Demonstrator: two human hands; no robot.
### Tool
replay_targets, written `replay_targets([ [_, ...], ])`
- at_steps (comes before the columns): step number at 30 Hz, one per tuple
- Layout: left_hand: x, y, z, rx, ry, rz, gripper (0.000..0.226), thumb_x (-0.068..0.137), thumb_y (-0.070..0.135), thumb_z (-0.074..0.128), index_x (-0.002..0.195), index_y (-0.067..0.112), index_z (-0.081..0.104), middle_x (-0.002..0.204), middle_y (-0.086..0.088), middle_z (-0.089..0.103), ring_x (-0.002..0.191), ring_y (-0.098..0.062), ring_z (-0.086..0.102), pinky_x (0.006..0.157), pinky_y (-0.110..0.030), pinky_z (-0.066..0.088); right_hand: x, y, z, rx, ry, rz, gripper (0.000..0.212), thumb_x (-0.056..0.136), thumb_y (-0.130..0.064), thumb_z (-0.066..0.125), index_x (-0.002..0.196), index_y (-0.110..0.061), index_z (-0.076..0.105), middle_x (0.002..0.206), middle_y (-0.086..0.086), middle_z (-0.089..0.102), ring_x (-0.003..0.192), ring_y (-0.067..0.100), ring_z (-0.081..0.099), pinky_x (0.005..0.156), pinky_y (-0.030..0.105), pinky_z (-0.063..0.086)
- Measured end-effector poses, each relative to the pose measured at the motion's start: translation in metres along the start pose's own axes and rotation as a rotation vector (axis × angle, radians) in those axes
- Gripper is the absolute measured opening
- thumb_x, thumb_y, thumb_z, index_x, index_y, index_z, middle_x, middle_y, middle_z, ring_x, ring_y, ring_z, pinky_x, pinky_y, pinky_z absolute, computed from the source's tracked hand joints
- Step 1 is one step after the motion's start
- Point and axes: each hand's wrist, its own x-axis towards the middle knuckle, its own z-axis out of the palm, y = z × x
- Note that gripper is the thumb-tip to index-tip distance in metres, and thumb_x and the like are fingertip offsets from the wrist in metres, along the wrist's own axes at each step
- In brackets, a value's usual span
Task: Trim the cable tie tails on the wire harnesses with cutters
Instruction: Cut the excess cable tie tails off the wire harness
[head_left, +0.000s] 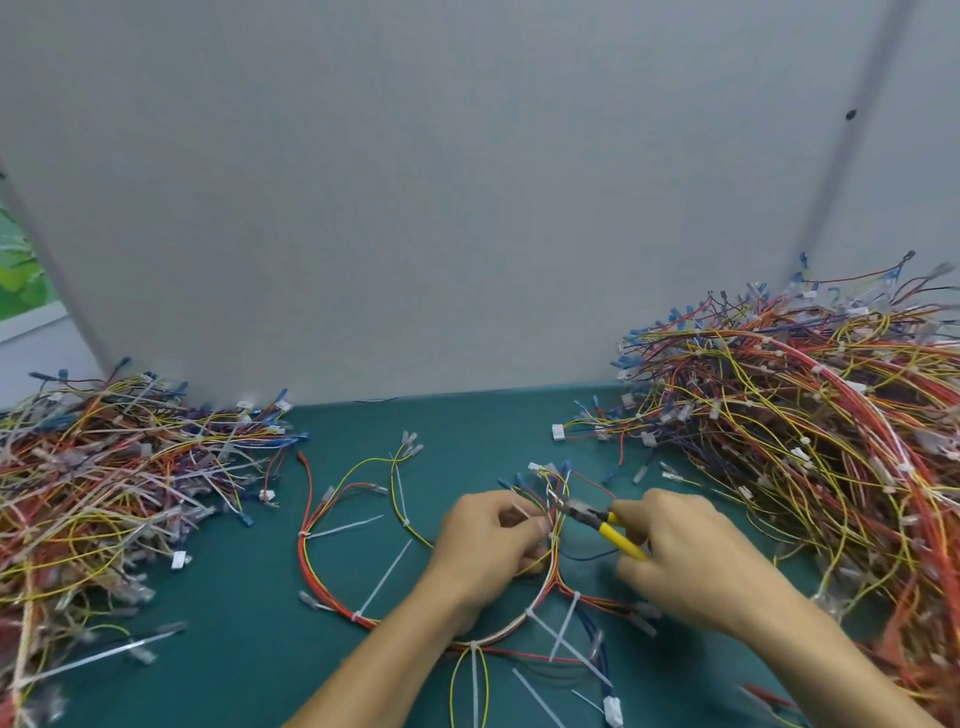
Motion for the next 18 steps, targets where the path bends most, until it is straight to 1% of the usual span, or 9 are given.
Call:
replay_targets([
  [2, -0.003, -0.004, 0.000, -0.057, 0.023, 0.019, 0.022, 0.083, -0.002, 0.066, 0.068, 0.014, 0.069, 0.063, -0.008, 0.066, 0.060, -0.019, 0.063, 0.068, -0.037, 0.058, 0.000, 0.003, 0.004, -0.074, 0.011, -0.052, 0.012, 0.084, -0.033, 0.050, 0.093, -0.026, 0.054, 0.089, -0.005, 0.045, 0.096, 0.024, 0.054, 0.066, 0.031, 0.036],
  [4, -0.005, -0.009, 0.000, -0.072, 0.044, 0.044, 0.017, 0.084, -0.003, 0.064, 0.074, 0.010, 0.068, 0.065, -0.010, 0.067, 0.060, -0.018, 0.064, 0.063, -0.032, 0.056, 0.001, 0.007, 0.006, -0.148, 0.021, -0.087, 0.018, 0.086, -0.034, 0.049, 0.101, -0.028, 0.054, 0.088, -0.006, 0.040, 0.098, 0.024, 0.054, 0.066, 0.030, 0.034],
  [6, -0.003, -0.010, 0.001, -0.091, 0.044, 0.050, 0.017, 0.084, -0.005, 0.063, 0.075, 0.009, 0.067, 0.066, -0.010, 0.068, 0.060, -0.019, 0.064, 0.060, -0.030, 0.056, 0.002, 0.013, 0.006, -0.213, 0.038, -0.103, 0.022, 0.085, -0.034, 0.049, 0.105, -0.029, 0.055, 0.092, -0.006, 0.042, 0.102, 0.024, 0.055, 0.067, 0.030, 0.038],
  [8, -0.002, -0.010, 0.001, -0.124, 0.028, 0.041, 0.019, 0.084, -0.008, 0.062, 0.074, 0.008, 0.066, 0.066, -0.011, 0.068, 0.059, -0.019, 0.063, 0.059, -0.029, 0.057, 0.005, 0.018, 0.004, -0.249, 0.055, -0.116, 0.023, 0.086, -0.035, 0.049, 0.107, -0.028, 0.056, 0.100, -0.004, 0.048, 0.105, 0.025, 0.056, 0.073, 0.032, 0.043],
  [10, -0.002, -0.009, 0.001, -0.136, 0.013, 0.039, 0.020, 0.085, -0.008, 0.061, 0.073, 0.008, 0.066, 0.066, -0.010, 0.068, 0.058, -0.018, 0.063, 0.057, -0.027, 0.056, 0.007, 0.018, 0.003, -0.275, 0.066, -0.138, 0.027, 0.088, -0.040, 0.048, 0.111, -0.028, 0.057, 0.104, -0.005, 0.051, 0.107, 0.025, 0.055, 0.078, 0.033, 0.047],
  [12, -0.003, -0.008, 0.001, -0.140, 0.008, 0.038, 0.020, 0.085, -0.008, 0.061, 0.073, 0.008, 0.066, 0.066, -0.009, 0.068, 0.058, -0.017, 0.063, 0.057, -0.026, 0.056, 0.009, 0.017, 0.002, -0.302, 0.066, -0.160, 0.033, 0.089, -0.045, 0.048, 0.117, -0.030, 0.057, 0.105, -0.006, 0.051, 0.109, 0.023, 0.055, 0.079, 0.032, 0.047],
  [14, -0.003, -0.009, 0.001, -0.134, 0.010, 0.038, 0.020, 0.085, -0.007, 0.061, 0.074, 0.009, 0.065, 0.064, -0.006, 0.068, 0.058, -0.017, 0.063, 0.058, -0.027, 0.056, 0.009, 0.015, 0.000, -0.318, 0.062, -0.173, 0.036, 0.088, -0.044, 0.050, 0.120, -0.032, 0.056, 0.101, -0.007, 0.049, 0.109, 0.022, 0.054, 0.078, 0.031, 0.046],
  [16, -0.003, -0.009, 0.001, -0.131, 0.008, 0.035, 0.019, 0.085, -0.007, 0.061, 0.075, 0.009, 0.065, 0.062, -0.005, 0.067, 0.058, -0.017, 0.063, 0.059, -0.027, 0.056, 0.007, 0.013, -0.003, -0.338, 0.062, -0.182, 0.034, 0.086, -0.041, 0.052, 0.118, -0.033, 0.057, 0.094, -0.008, 0.043, 0.108, 0.022, 0.053, 0.074, 0.031, 0.042],
  [18, -0.003, -0.009, 0.001, -0.129, 0.010, 0.034, 0.019, 0.085, -0.006, 0.062, 0.074, 0.009, 0.066, 0.061, -0.005, 0.067, 0.058, -0.017, 0.063, 0.060, -0.028, 0.056, 0.005, 0.009, -0.006, -0.375, 0.059, -0.185, 0.031, 0.086, -0.037, 0.051, 0.116, -0.033, 0.057, 0.094, -0.007, 0.042, 0.108, 0.022, 0.053, 0.070, 0.030, 0.036],
])
